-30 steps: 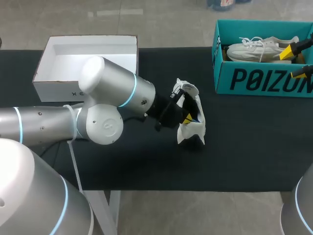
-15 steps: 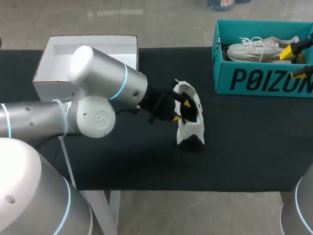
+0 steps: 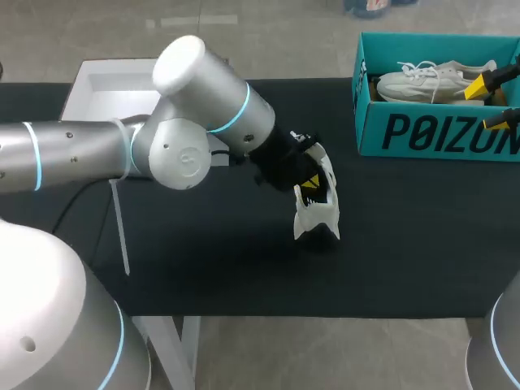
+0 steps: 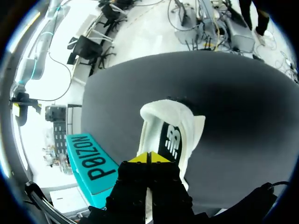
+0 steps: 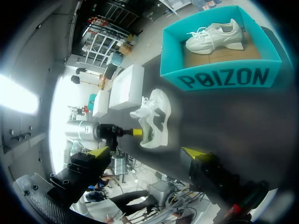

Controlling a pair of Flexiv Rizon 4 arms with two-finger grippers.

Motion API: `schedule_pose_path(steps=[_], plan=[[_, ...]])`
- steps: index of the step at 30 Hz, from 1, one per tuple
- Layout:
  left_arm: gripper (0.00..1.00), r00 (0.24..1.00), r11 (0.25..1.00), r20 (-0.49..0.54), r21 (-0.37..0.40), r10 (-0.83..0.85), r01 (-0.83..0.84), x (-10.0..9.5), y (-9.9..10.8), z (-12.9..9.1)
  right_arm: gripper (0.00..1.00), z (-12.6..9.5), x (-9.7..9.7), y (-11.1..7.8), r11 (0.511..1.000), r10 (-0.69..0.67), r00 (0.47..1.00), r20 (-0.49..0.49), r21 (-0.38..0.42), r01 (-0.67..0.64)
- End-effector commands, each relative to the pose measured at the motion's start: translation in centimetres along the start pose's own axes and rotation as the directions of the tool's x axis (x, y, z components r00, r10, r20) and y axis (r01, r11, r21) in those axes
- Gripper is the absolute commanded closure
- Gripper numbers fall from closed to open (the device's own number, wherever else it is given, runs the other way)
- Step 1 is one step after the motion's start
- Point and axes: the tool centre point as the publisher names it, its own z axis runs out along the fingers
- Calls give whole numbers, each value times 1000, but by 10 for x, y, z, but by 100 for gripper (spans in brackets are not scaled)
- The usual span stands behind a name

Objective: Take the shoe out of the shoebox, open the shoe tongue, remove and reinsert the insole, then place the shoe into the shoebox

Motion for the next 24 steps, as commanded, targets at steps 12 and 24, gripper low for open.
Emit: schedule_pose_path(steps=[12, 24], plan=[[100, 894, 923, -231, 105, 384, -370, 19, 6, 40, 0, 0, 0, -1, 1000, 1, 1000, 3, -1, -1], [100, 819, 874, -310, 231, 482, -427, 46, -5, 59, 0, 0, 0, -1, 1000, 1, 1000, 3, -1, -1]])
